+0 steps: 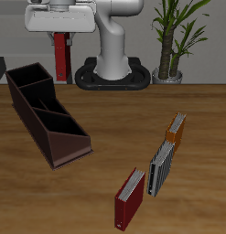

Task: Place the left red book into the right desk caddy's left compartment and place the striped book into the right desk caddy's right compartment

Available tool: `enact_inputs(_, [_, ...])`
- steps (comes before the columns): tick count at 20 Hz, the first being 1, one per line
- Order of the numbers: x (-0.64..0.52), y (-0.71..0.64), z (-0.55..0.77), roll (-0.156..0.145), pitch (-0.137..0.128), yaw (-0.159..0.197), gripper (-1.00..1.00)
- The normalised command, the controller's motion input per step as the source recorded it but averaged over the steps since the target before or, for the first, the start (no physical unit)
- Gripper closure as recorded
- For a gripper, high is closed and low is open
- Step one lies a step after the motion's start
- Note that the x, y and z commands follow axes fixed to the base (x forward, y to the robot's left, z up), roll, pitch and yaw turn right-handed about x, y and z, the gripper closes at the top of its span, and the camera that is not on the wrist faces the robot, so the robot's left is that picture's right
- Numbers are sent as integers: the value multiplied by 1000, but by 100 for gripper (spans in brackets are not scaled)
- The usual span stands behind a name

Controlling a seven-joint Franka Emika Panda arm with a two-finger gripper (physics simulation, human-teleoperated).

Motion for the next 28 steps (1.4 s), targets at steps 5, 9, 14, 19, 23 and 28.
enact_inputs(5, [78, -207, 6, -22, -12, 13, 100])
enact_inputs(9, [183, -57, -8, 42, 22, 19, 100])
enact_inputs(14, [104, -42, -9, -3, 1, -10, 100])
enact_inputs(19, [175, 67, -57, 12, 15, 4, 100])
enact_inputs(23, [88, 76, -50, 23, -2, -10, 100])
enact_inputs(28, [152, 10, -128, -10, 10, 10, 100])
